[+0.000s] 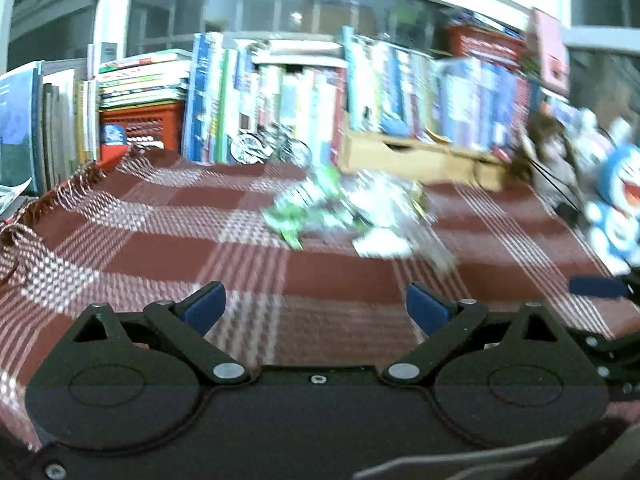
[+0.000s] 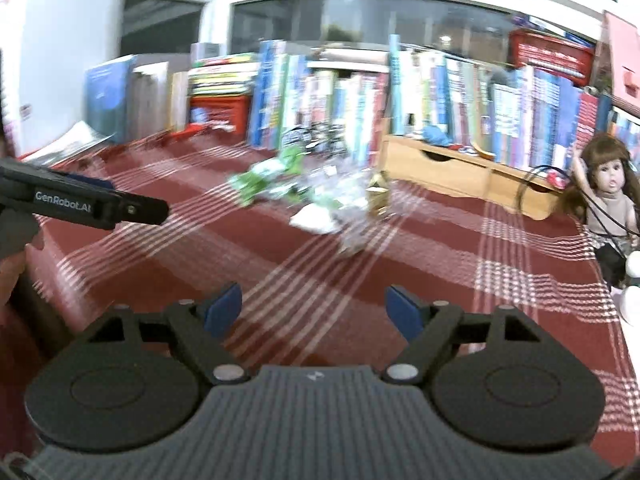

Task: Collect trash
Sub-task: 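Raise both empty tools back over the table, then grasp the green wrapper with the left tool while the right tool grasps the small clear bag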

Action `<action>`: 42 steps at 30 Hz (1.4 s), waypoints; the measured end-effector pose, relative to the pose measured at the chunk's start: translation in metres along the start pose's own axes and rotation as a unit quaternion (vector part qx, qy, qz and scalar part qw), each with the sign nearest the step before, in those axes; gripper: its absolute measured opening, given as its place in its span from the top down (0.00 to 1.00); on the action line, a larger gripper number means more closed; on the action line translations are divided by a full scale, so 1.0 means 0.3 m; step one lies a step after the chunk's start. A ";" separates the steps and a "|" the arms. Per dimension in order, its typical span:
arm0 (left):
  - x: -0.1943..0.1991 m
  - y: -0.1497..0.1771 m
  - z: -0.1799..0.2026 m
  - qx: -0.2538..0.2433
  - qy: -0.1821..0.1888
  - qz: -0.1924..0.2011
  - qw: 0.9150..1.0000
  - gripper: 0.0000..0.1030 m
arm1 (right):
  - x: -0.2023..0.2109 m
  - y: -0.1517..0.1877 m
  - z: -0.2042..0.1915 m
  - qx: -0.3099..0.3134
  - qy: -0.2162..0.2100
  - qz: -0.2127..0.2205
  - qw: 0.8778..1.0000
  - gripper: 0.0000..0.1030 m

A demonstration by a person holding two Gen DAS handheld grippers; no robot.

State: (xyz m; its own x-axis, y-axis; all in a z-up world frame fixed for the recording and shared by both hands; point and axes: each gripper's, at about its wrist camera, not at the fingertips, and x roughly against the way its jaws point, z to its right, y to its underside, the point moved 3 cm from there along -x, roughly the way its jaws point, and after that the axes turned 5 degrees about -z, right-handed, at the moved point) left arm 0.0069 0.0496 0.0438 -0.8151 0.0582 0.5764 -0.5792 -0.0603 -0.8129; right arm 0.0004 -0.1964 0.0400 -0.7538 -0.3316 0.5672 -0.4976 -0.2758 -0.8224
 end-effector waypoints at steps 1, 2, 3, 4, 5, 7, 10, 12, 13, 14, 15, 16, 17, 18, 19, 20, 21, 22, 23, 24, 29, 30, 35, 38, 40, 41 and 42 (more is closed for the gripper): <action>-0.038 -0.023 -0.006 0.005 -0.008 0.003 1.000 0.06 | -0.030 -0.013 0.012 -0.008 0.005 -0.001 1.000 0.15; -0.074 -0.041 -0.010 0.007 -0.013 0.005 1.000 0.06 | -0.063 -0.023 0.023 -0.016 0.008 -0.003 1.000 0.16; -0.112 -0.062 -0.012 0.008 -0.017 0.006 1.000 0.06 | -0.097 -0.035 0.037 -0.021 0.011 -0.008 1.000 0.16; -0.155 -0.084 -0.014 0.009 -0.022 0.004 1.000 0.06 | -0.127 -0.044 0.044 -0.025 0.014 -0.012 1.000 0.16; -0.197 -0.102 -0.015 0.011 -0.025 0.002 1.000 0.06 | -0.165 -0.056 0.050 -0.027 0.020 -0.016 0.999 0.16; -0.290 -0.141 -0.016 0.010 -0.028 -0.005 1.000 0.06 | -0.227 -0.075 0.059 -0.028 0.029 -0.021 0.999 0.16; -0.404 -0.174 -0.025 0.012 -0.040 0.003 0.999 0.06 | -0.307 -0.100 0.078 -0.038 0.038 -0.029 0.998 0.17; -0.476 -0.192 -0.038 0.019 -0.055 -0.008 0.998 0.06 | -0.359 -0.112 0.090 -0.048 0.039 -0.037 0.997 0.19; -0.507 -0.199 -0.045 0.026 -0.059 -0.014 0.998 0.06 | -0.386 -0.116 0.096 -0.054 0.038 -0.043 0.997 0.19; -0.531 -0.203 -0.050 0.032 -0.060 -0.019 0.998 0.08 | -0.403 -0.119 0.100 -0.059 0.037 -0.047 0.997 0.20; -0.555 -0.209 -0.056 0.037 -0.058 -0.021 0.997 0.09 | -0.424 -0.121 0.105 -0.064 0.035 -0.050 0.996 0.20; -0.569 -0.210 -0.061 0.040 -0.057 -0.021 0.997 0.09 | -0.440 -0.122 0.111 -0.067 0.033 -0.053 0.996 0.21; -0.583 -0.213 -0.065 0.040 -0.055 -0.022 0.997 0.11 | -0.460 -0.123 0.114 -0.071 0.032 -0.057 0.995 0.22; -0.604 -0.216 -0.068 0.039 -0.052 -0.024 0.998 0.17 | -0.477 -0.124 0.117 -0.073 0.031 -0.060 0.995 0.23; -0.613 -0.216 -0.070 0.039 -0.051 -0.026 0.998 0.21 | -0.490 -0.125 0.118 -0.076 0.029 -0.063 0.995 0.25; -0.625 -0.215 -0.072 0.038 -0.049 -0.029 0.998 0.29 | -0.505 -0.125 0.119 -0.077 0.028 -0.066 0.994 0.26; -0.644 -0.217 -0.073 0.037 -0.047 -0.035 0.998 0.38 | -0.519 -0.124 0.119 -0.079 0.026 -0.071 0.994 0.29; -0.655 -0.217 -0.074 0.039 -0.045 -0.039 0.997 0.42 | -0.529 -0.123 0.119 -0.081 0.024 -0.074 0.994 0.35; -0.658 -0.215 -0.077 0.042 -0.042 -0.040 0.997 0.54 | -0.542 -0.122 0.118 -0.082 0.022 -0.078 0.993 0.39; -0.663 -0.214 -0.080 0.047 -0.038 -0.042 0.997 0.59 | -0.552 -0.121 0.115 -0.082 0.020 -0.082 0.993 0.48; -0.630 -0.203 -0.081 0.049 -0.033 -0.036 0.998 0.63 | -0.551 -0.119 0.107 -0.085 0.017 -0.078 0.993 0.70; -0.615 -0.198 -0.081 0.046 -0.030 -0.033 0.998 0.63 | -0.544 -0.119 0.107 -0.085 0.017 -0.075 0.993 0.70; -0.511 -0.178 -0.073 0.034 -0.019 -0.015 0.999 0.64 | -0.495 -0.112 0.107 -0.084 0.006 -0.062 0.995 0.70; -0.442 -0.164 -0.068 0.033 -0.010 -0.003 0.999 0.64 | -0.459 -0.104 0.104 -0.085 -0.001 -0.053 0.995 0.70; -0.392 -0.151 -0.062 0.028 -0.005 0.005 1.000 0.64 | -0.430 -0.099 0.102 -0.086 -0.006 -0.048 0.995 0.70; -0.368 -0.144 -0.056 0.024 -0.002 0.008 1.000 0.64 | -0.414 -0.097 0.100 -0.087 -0.007 -0.044 0.995 0.70; -0.342 -0.135 -0.052 0.019 0.001 0.012 1.000 0.64 | -0.398 -0.095 0.098 -0.087 -0.010 -0.041 0.995 0.70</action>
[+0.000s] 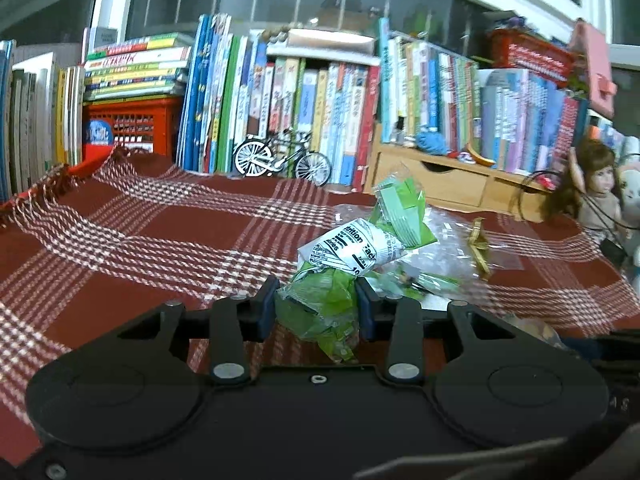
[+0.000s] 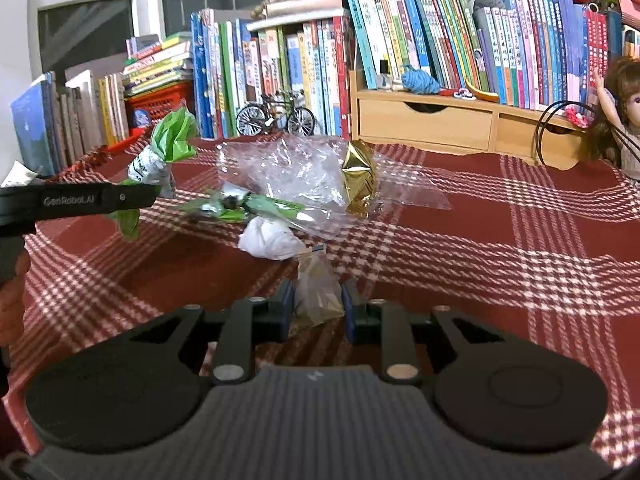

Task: Collect trash
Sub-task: 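Grasp the green wrapper with the left tool while the right tool grasps the small clear bag, then carry the green wrapper and clear bag down into the black bin and open both tools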

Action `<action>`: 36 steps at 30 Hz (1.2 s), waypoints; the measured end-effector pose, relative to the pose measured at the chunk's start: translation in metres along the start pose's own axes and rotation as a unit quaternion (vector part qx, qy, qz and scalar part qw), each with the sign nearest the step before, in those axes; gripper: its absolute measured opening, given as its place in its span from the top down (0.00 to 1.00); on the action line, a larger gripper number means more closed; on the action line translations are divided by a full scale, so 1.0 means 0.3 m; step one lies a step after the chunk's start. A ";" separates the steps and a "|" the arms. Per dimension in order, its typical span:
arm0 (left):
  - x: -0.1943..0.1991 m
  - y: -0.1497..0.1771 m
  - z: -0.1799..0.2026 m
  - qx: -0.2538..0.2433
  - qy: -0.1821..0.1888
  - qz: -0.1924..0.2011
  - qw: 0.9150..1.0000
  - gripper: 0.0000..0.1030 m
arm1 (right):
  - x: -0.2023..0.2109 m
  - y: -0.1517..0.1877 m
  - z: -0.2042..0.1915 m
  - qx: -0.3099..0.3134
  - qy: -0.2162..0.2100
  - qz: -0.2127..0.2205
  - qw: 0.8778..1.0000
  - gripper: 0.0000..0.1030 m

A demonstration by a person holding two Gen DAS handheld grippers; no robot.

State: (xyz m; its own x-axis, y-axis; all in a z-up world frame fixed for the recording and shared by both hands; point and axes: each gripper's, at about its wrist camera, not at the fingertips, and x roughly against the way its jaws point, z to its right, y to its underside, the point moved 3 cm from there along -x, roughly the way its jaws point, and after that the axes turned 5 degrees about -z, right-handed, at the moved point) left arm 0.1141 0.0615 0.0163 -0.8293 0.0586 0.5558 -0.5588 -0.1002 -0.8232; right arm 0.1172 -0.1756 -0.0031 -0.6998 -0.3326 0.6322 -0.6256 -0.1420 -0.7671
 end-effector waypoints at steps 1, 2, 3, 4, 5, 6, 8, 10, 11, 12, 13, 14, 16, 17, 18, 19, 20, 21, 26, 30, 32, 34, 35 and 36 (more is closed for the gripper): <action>0.026 0.009 0.006 -0.005 0.005 0.003 1.000 0.64 | 0.016 0.004 -0.002 0.000 -0.003 0.003 1.000 0.70; 0.047 0.017 0.011 -0.009 0.009 0.004 1.000 0.64 | 0.033 0.010 -0.006 0.000 -0.006 0.005 1.000 0.70; 0.073 0.029 0.019 -0.014 0.014 0.006 1.000 0.64 | 0.048 0.015 -0.009 0.001 -0.008 0.007 1.000 0.70; 0.095 0.039 0.026 -0.019 0.018 0.005 1.000 0.64 | 0.063 0.021 -0.012 0.001 -0.011 0.009 1.000 0.70; 0.114 0.047 0.033 -0.022 0.022 0.005 1.000 0.64 | 0.081 0.028 -0.015 0.000 -0.014 0.011 1.000 0.70; 0.140 0.059 0.039 -0.025 0.027 0.006 0.999 0.64 | 0.095 0.033 -0.018 0.000 -0.018 0.012 1.000 0.70; 0.184 0.081 0.049 -0.030 0.035 0.008 0.999 0.64 | 0.127 0.046 -0.026 0.001 -0.023 0.015 1.000 0.70; 0.231 0.107 0.055 -0.035 0.042 0.009 0.998 0.64 | 0.159 0.061 -0.035 0.002 -0.028 0.019 0.999 0.70; 0.252 0.119 0.059 -0.038 0.043 0.011 0.998 0.64 | 0.177 0.071 -0.040 0.003 -0.032 0.021 0.999 0.70; 0.280 0.134 0.063 -0.042 0.044 0.015 0.998 0.64 | 0.192 0.080 -0.044 0.002 -0.036 0.022 0.999 0.70; 0.306 0.149 0.067 -0.047 0.045 0.017 0.998 0.64 | 0.206 0.088 -0.047 0.002 -0.040 0.022 0.999 0.70; 0.328 0.162 0.069 -0.052 0.046 0.018 0.997 0.64 | 0.222 0.099 -0.052 0.001 -0.046 0.023 0.999 0.70; 0.382 0.193 0.076 -0.063 0.052 0.022 0.996 0.64 | 0.256 0.124 -0.062 0.002 -0.054 0.024 0.998 0.70; 0.405 0.207 0.079 -0.067 0.055 0.023 0.996 0.64 | 0.273 0.138 -0.068 0.004 -0.058 0.024 0.998 0.70; 0.428 0.221 0.081 -0.071 0.058 0.023 0.995 0.64 | 0.292 0.154 -0.075 0.006 -0.062 0.024 0.998 0.70; 0.453 0.238 0.085 -0.076 0.063 0.022 0.995 0.64 | 0.307 0.167 -0.082 0.008 -0.064 0.025 0.998 0.70; 0.477 0.256 0.089 -0.082 0.067 0.022 0.994 0.64 | 0.325 0.183 -0.089 0.009 -0.066 0.025 0.997 0.70; 0.496 0.273 0.094 -0.087 0.068 0.021 0.994 0.64 | 0.343 0.200 -0.095 0.011 -0.070 0.024 0.997 0.70; 0.592 0.379 0.118 -0.114 0.082 0.014 0.990 0.64 | 0.422 0.286 -0.125 0.019 -0.081 0.018 0.996 0.70; 0.648 0.466 0.125 -0.124 0.092 -0.012 0.988 0.64 | 0.476 0.359 -0.149 0.036 -0.082 0.010 0.996 0.70; 0.683 0.506 0.130 -0.140 0.092 -0.015 0.986 0.64 | 0.499 0.393 -0.157 0.038 -0.083 0.002 0.996 0.70; 0.718 0.540 0.133 -0.151 0.094 -0.018 0.984 0.64 | 0.518 0.423 -0.166 0.042 -0.085 -0.005 0.995 0.70; 0.732 0.554 0.133 -0.154 0.097 -0.022 0.983 0.64 | 0.528 0.439 -0.171 0.044 -0.086 -0.008 0.995 0.70; 0.743 0.570 0.134 -0.157 0.099 -0.025 0.982 0.64 | 0.534 0.451 -0.176 0.046 -0.086 -0.010 0.995 0.70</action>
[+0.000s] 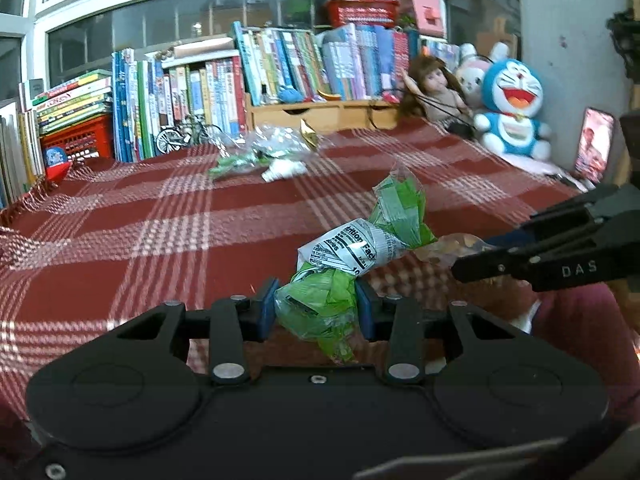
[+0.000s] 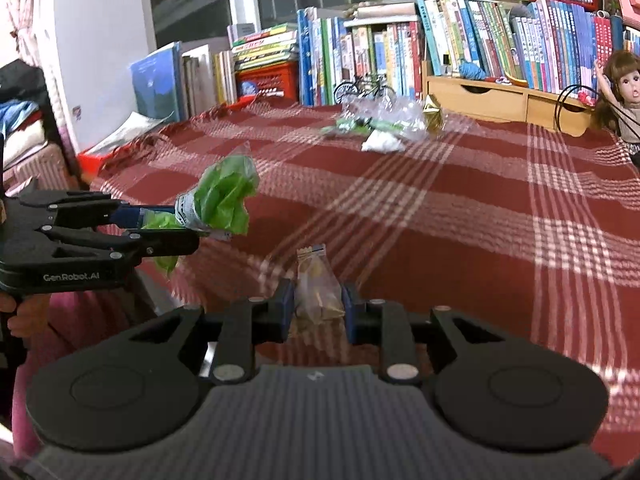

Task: Collect trash
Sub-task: 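Carry the green wrapper and clear bag down into the black bin and open both tools, then raise both empty tools back over the table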

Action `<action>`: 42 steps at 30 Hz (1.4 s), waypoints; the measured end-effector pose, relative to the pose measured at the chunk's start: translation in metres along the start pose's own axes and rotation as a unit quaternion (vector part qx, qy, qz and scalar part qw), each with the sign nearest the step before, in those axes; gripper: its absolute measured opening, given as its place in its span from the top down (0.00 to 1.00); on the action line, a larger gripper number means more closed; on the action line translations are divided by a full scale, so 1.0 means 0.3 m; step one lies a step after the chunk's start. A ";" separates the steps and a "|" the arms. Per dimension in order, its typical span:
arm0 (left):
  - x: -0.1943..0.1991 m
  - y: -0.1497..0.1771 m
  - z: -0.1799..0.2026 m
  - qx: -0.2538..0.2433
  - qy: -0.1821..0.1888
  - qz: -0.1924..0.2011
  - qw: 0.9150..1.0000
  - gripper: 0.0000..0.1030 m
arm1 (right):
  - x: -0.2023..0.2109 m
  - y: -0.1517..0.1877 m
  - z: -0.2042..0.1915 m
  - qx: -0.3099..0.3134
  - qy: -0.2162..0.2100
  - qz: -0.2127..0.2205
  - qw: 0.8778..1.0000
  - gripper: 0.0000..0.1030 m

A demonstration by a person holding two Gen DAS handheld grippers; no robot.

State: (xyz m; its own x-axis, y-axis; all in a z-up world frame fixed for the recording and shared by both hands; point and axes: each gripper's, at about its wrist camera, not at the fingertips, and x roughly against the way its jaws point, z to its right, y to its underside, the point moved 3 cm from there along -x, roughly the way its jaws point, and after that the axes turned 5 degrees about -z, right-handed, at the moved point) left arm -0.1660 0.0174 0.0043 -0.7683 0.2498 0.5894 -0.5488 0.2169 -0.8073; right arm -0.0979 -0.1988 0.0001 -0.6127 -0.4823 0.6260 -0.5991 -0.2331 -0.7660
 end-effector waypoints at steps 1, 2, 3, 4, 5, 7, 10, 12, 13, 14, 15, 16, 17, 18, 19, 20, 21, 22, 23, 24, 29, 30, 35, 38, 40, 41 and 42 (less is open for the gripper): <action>0.010 0.019 0.010 -0.003 0.001 -0.005 1.000 0.64 | 0.005 0.014 -0.008 0.001 -0.001 -0.003 1.000 0.70; 0.017 0.039 0.018 -0.006 0.002 -0.011 1.000 0.64 | 0.008 0.027 -0.016 0.002 -0.002 -0.006 1.000 0.70; 0.020 0.058 0.024 -0.006 0.002 -0.017 1.000 0.64 | 0.010 0.040 -0.023 0.003 -0.002 -0.009 1.000 0.70; 0.016 0.070 0.029 -0.006 0.003 -0.024 1.000 0.64 | 0.010 0.053 -0.029 0.005 -0.002 -0.012 1.000 0.70; 0.011 0.086 0.033 -0.005 0.003 -0.034 0.999 0.64 | 0.007 0.068 -0.035 0.006 -0.001 -0.017 1.000 0.70; 0.000 0.119 0.040 0.000 0.003 -0.054 0.999 0.64 | -0.004 0.096 -0.040 0.005 -0.001 -0.030 1.000 0.70; -0.021 0.163 0.054 -0.002 0.006 -0.084 0.996 0.64 | -0.026 0.137 -0.041 -0.001 -0.002 -0.049 0.999 0.70; -0.047 0.186 0.062 -0.004 0.005 -0.106 0.994 0.63 | -0.045 0.162 -0.040 -0.005 -0.004 -0.062 0.998 0.70; -0.060 0.201 0.067 -0.003 0.007 -0.120 0.993 0.63 | -0.055 0.174 -0.038 -0.007 -0.004 -0.069 0.998 0.70; -0.076 0.213 0.069 0.000 0.006 -0.131 0.991 0.63 | -0.065 0.185 -0.038 -0.008 -0.004 -0.074 0.997 0.70; -0.092 0.227 0.072 0.004 0.007 -0.146 0.989 0.63 | -0.076 0.198 -0.037 -0.009 -0.005 -0.080 0.997 0.70; -0.111 0.241 0.073 0.010 0.010 -0.162 0.987 0.63 | -0.088 0.210 -0.036 -0.010 -0.006 -0.086 0.996 0.69; -0.130 0.254 0.074 0.019 0.014 -0.181 0.983 0.63 | -0.103 0.224 -0.035 -0.010 -0.005 -0.094 0.996 0.69; -0.149 0.269 0.073 0.031 0.021 -0.201 0.979 0.63 | -0.119 0.240 -0.036 -0.010 -0.004 -0.102 0.995 0.69; -0.170 0.290 0.070 0.052 0.029 -0.225 0.973 0.63 | -0.137 0.260 -0.037 -0.009 -0.003 -0.112 0.994 0.69; -0.186 0.304 0.068 0.065 0.033 -0.240 0.968 0.63 | -0.153 0.277 -0.038 -0.010 -0.004 -0.121 0.993 0.69; -0.202 0.325 0.070 0.073 0.033 -0.255 0.964 0.63 | -0.169 0.297 -0.039 -0.012 -0.004 -0.131 0.991 0.69; -0.214 0.342 0.073 0.073 0.029 -0.264 0.961 0.63 | -0.184 0.316 -0.040 -0.015 -0.006 -0.140 0.990 0.69; -0.224 0.354 0.077 0.070 0.023 -0.270 0.960 0.63 | -0.197 0.332 -0.041 -0.018 -0.008 -0.148 0.989 0.69; -0.232 0.366 0.080 0.067 0.017 -0.274 0.959 0.63 | -0.209 0.346 -0.042 -0.020 -0.008 -0.154 0.988 0.69; -0.250 0.380 0.079 0.062 0.008 -0.277 0.959 0.61 | -0.230 0.360 -0.042 -0.025 -0.013 -0.158 0.987 0.62; -0.250 0.380 0.078 0.061 0.007 -0.275 0.960 0.59 | -0.230 0.356 -0.041 -0.026 -0.013 -0.156 0.987 0.49; -0.262 0.357 0.088 0.058 -0.006 -0.266 0.962 0.22 | -0.237 0.327 -0.025 -0.037 -0.018 -0.150 0.988 0.30; -0.262 0.334 0.078 0.053 -0.009 -0.259 0.964 0.19 | -0.237 0.317 -0.020 -0.041 -0.016 -0.147 0.988 0.27; -0.263 0.324 0.073 0.052 -0.014 -0.256 0.965 0.18 | -0.235 0.312 -0.016 -0.042 -0.015 -0.145 0.988 0.26; -0.262 0.318 0.071 0.053 -0.015 -0.255 0.966 0.17 | -0.233 0.309 -0.014 -0.044 -0.014 -0.143 0.989 0.26; -0.262 0.312 0.068 0.053 -0.015 -0.252 0.966 0.17 | -0.231 0.306 -0.013 -0.045 -0.014 -0.141 0.989 0.26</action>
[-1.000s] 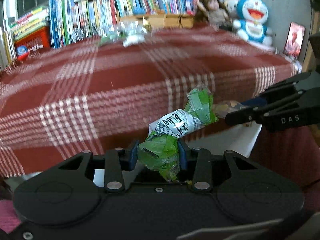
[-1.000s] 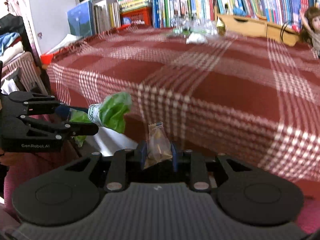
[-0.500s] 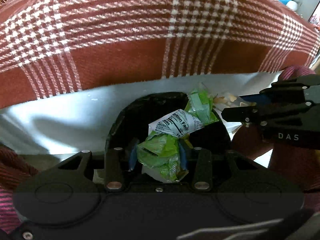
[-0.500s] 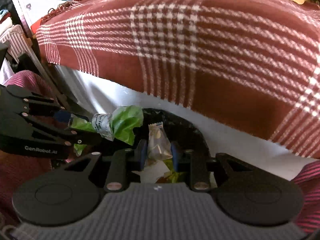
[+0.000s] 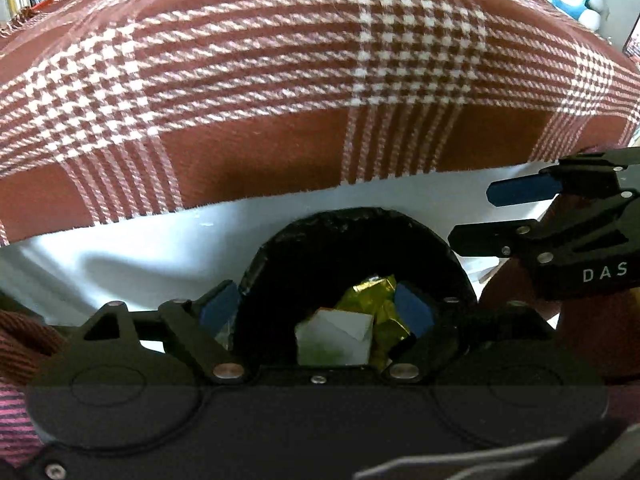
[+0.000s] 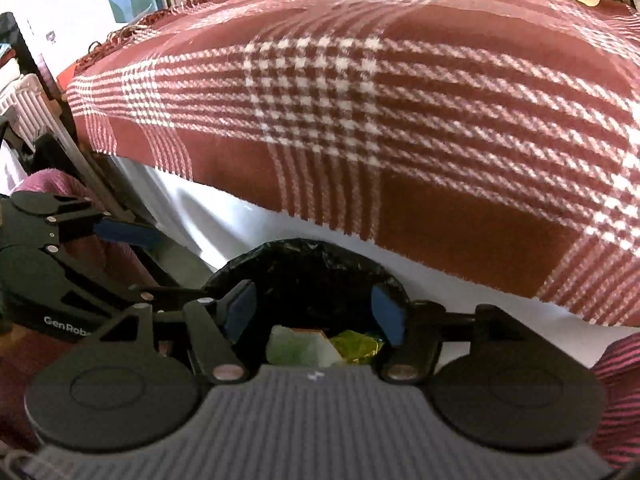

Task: Collect trash
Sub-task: 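Raise both empty tools back over the table, then grasp the green plastic bag with the left tool while the right tool grasps the white tissue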

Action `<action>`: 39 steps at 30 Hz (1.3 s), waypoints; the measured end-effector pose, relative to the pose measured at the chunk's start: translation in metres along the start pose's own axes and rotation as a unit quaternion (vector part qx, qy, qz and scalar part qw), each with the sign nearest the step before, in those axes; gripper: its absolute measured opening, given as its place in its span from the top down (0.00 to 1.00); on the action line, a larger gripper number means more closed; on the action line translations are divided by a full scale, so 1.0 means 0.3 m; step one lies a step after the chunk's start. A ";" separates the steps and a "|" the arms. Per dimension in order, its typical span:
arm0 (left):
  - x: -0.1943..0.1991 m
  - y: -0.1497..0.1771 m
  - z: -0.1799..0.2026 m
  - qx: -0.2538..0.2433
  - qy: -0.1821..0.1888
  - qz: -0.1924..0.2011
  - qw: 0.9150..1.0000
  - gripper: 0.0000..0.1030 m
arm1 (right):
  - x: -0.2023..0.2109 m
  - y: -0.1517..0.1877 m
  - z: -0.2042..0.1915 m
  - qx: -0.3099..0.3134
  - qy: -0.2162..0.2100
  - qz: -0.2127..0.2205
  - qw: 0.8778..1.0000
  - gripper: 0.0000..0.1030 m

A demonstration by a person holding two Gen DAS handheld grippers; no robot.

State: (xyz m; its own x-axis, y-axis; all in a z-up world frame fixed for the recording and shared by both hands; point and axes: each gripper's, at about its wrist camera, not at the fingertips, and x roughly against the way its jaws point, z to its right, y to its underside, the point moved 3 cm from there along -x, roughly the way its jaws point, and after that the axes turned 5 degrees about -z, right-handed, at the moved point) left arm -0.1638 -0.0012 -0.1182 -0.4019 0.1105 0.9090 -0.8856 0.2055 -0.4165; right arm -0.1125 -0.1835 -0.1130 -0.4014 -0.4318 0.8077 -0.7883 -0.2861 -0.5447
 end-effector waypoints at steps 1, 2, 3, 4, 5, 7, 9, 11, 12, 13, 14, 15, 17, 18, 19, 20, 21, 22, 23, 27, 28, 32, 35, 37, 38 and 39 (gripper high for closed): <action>0.008 0.000 -0.001 0.001 0.000 0.002 1.000 0.17 | 0.004 -0.004 0.001 -0.001 0.000 0.003 1.000 0.26; 0.015 -0.005 -0.002 0.001 0.001 0.004 1.000 0.17 | 0.011 -0.007 0.001 -0.001 0.000 0.006 1.000 0.26; 0.029 -0.001 0.002 0.000 0.003 0.004 1.000 0.17 | 0.019 -0.012 0.000 0.000 0.000 0.008 1.000 0.26; 0.044 -0.011 0.004 -0.003 0.007 0.000 1.000 0.17 | 0.031 -0.019 -0.004 0.001 -0.001 0.012 1.000 0.26; 0.068 -0.020 0.007 -0.008 0.012 -0.002 1.000 0.17 | 0.050 -0.029 -0.011 0.005 -0.005 0.017 1.000 0.26; 0.139 -0.053 0.007 -0.018 0.031 0.016 0.999 0.17 | 0.099 -0.056 -0.032 0.018 -0.016 0.034 0.999 0.26; 0.213 -0.098 -0.003 -0.035 0.039 0.047 0.998 0.14 | 0.161 -0.095 -0.046 0.031 -0.026 0.058 0.997 0.25; 0.271 -0.157 -0.024 -0.042 0.039 0.075 0.996 0.10 | 0.218 -0.147 -0.046 0.042 -0.032 0.082 0.995 0.22; 0.292 -0.191 -0.037 -0.041 0.038 0.086 0.995 0.10 | 0.243 -0.177 -0.043 0.049 -0.036 0.093 0.994 0.22; 0.311 -0.226 -0.052 -0.041 0.039 0.099 0.993 0.10 | 0.265 -0.209 -0.038 0.055 -0.037 0.104 0.992 0.21; 0.326 -0.262 -0.069 -0.037 0.037 0.115 0.992 0.10 | 0.288 -0.245 -0.030 0.060 -0.033 0.119 0.991 0.20; 0.336 -0.296 -0.084 -0.032 0.031 0.126 0.991 0.10 | 0.306 -0.277 -0.020 0.062 -0.026 0.133 0.989 0.19; 0.353 -0.371 -0.115 -0.021 0.019 0.152 0.988 0.10 | 0.337 -0.341 0.007 0.062 -0.008 0.158 0.985 0.18; 0.356 -0.413 -0.133 -0.016 0.015 0.170 0.985 0.10 | 0.338 -0.375 0.020 0.060 -0.001 0.166 0.984 0.18; 0.353 -0.453 -0.150 -0.008 0.011 0.184 0.983 0.09 | 0.340 -0.410 0.034 0.057 0.006 0.171 0.984 0.17; 0.344 -0.499 -0.174 0.001 0.007 0.197 0.980 0.08 | 0.334 -0.447 0.050 0.055 0.014 0.170 0.984 0.17; 0.328 -0.545 -0.198 0.013 0.006 0.206 0.978 0.07 | 0.324 -0.481 0.061 0.055 0.023 0.172 0.983 0.17; 0.310 -0.600 -0.224 0.030 0.010 0.210 0.977 0.07 | 0.307 -0.516 0.076 0.054 0.031 0.174 0.983 0.17; 0.290 -0.651 -0.246 0.044 0.016 0.211 0.976 0.07 | 0.281 -0.552 0.089 0.053 0.038 0.169 0.983 0.17; 0.176 -0.860 -0.328 0.101 0.048 0.192 0.975 0.05 | 0.165 -0.667 0.137 0.065 0.063 0.146 0.985 0.17; 0.139 -0.908 -0.345 0.113 0.055 0.184 0.975 0.05 | 0.135 -0.689 0.143 0.069 0.071 0.144 0.985 0.17; 0.004 -1.067 -0.398 0.180 0.085 0.157 0.967 0.05 | 0.020 -0.776 0.160 0.075 0.083 0.137 0.984 0.17; -0.088 -1.158 -0.433 0.236 0.106 0.145 0.955 0.05 | -0.047 -0.844 0.174 0.055 0.065 0.134 0.987 0.17; -0.146 -1.197 -0.452 0.272 0.119 0.135 0.946 0.05 | -0.087 -0.890 0.186 0.039 0.054 0.136 0.988 0.17; -0.168 -1.202 -0.457 0.286 0.122 0.128 0.942 0.05 | -0.109 -0.912 0.191 0.034 0.052 0.136 0.989 0.17; -0.195 -1.218 -0.466 0.299 0.127 0.122 0.938 0.09 | -0.132 -0.931 0.195 0.031 0.052 0.134 0.989 0.17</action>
State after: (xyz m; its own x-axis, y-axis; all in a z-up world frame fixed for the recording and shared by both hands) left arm 0.2158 0.0531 -0.0213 -0.6086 0.3263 0.7233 -0.7770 -0.4298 -0.4599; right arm 0.1507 -0.1364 -0.0059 -0.6408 -0.4103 0.6489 -0.6178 -0.2262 -0.7531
